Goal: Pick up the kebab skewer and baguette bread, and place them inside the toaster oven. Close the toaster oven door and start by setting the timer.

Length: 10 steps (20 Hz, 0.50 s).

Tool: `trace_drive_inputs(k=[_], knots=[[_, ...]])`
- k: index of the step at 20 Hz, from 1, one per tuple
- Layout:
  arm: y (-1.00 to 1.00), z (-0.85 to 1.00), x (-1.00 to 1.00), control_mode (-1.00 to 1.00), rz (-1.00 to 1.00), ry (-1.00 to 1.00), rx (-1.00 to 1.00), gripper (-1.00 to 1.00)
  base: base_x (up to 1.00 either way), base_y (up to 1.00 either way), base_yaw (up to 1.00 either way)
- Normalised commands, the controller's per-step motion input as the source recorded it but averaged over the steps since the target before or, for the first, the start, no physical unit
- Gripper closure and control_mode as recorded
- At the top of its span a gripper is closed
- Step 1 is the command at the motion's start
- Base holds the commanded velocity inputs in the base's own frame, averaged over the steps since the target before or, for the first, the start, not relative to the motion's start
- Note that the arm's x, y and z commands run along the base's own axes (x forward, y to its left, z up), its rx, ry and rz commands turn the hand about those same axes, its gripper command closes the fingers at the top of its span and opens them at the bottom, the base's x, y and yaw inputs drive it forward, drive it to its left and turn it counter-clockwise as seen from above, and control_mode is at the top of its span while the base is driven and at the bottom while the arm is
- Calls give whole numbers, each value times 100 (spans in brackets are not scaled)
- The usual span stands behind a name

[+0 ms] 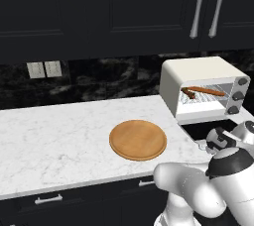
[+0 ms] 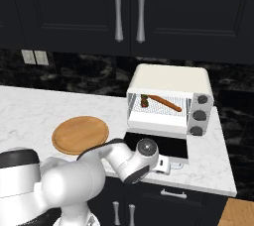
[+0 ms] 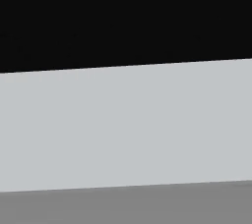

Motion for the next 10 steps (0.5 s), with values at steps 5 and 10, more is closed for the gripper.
trace_drive_inputs(k=[5,10], knots=[[12,0,25,-100,-4,-1,0,-100,0,0,0],[0,10,42,-100,-4,-1,0,-100,0,0,0]])
